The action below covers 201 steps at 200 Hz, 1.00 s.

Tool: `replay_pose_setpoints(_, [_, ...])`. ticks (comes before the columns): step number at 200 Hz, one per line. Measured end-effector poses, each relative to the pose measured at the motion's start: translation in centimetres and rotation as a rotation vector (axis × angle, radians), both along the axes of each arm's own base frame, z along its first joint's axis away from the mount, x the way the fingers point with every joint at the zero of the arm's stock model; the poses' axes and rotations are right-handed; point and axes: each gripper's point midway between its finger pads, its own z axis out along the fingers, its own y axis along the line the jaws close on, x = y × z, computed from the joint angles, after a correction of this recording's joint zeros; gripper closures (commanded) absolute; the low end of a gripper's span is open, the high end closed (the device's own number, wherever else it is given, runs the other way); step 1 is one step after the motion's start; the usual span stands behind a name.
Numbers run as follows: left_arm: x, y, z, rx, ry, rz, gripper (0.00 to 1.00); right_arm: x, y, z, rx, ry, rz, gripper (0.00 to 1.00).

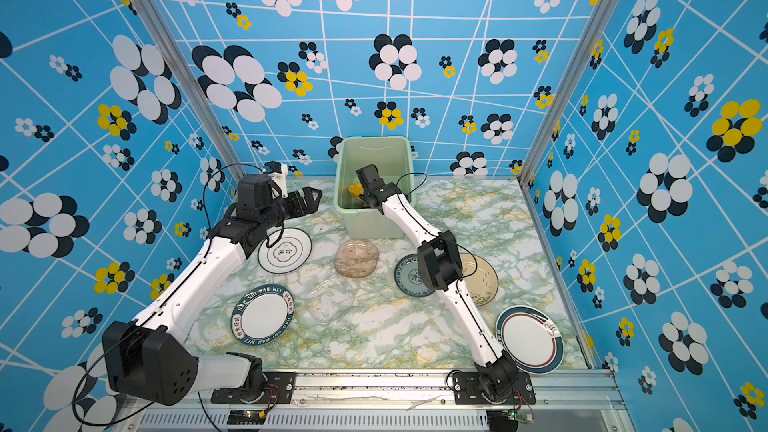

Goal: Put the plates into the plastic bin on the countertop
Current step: 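Open the right gripper to release the plate inside the bin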

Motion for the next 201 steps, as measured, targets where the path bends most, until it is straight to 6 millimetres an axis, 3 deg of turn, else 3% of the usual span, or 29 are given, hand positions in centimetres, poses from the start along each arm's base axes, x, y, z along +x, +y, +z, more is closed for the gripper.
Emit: replay_pose_setpoints(201, [0.0,0.9,-1.5,0.027,0.065,0.049,0.01,-0.7,0.2,-0.8,0.033,0.054,0.022,0.43])
